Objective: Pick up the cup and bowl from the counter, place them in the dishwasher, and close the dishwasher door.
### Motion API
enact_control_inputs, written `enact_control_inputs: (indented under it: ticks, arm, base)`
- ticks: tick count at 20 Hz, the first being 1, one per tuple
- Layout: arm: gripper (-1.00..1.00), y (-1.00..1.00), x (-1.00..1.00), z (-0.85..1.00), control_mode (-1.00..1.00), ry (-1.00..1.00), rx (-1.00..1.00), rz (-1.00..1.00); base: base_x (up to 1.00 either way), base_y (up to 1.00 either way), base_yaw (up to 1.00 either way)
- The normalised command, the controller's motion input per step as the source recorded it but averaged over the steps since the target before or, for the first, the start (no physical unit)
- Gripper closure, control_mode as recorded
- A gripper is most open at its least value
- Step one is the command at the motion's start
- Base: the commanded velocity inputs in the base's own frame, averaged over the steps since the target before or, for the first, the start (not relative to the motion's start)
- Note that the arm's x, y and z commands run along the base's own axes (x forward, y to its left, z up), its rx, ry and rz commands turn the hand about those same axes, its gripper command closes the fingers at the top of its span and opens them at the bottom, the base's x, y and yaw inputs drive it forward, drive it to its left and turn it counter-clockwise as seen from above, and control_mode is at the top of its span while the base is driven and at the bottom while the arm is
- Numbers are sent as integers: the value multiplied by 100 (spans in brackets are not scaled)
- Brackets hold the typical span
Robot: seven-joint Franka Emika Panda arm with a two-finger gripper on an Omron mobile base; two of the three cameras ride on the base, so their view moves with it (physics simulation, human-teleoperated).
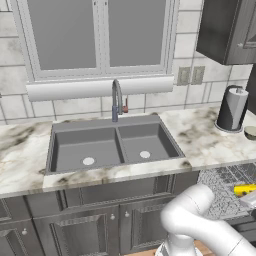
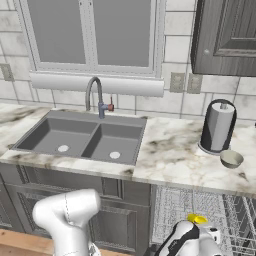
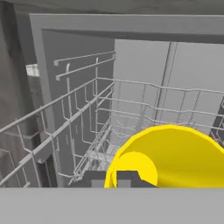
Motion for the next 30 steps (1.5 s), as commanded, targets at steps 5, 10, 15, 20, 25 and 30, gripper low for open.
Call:
enact_control_inputs:
  ticks: [5, 10, 15, 20, 25, 30]
  arm:
    - [100, -11, 8, -31, -100, 0, 3, 0]
    - [100, -12, 10, -30, -100, 0, 3, 0]
    - [100, -9, 1, -15, -100, 0, 2, 0]
    - [100, 0, -41, 2, -100, -5, 0, 0]
    - [100, 0, -23, 9, -100, -7, 0, 0]
    - [100, -2, -2, 23, -100, -4, 0, 0]
  base:
    - [0, 0, 0]
    - [0, 0, 0]
    - [0, 0, 0]
    - [0, 0, 0]
    - [0, 0, 0]
    - [0, 0, 0]
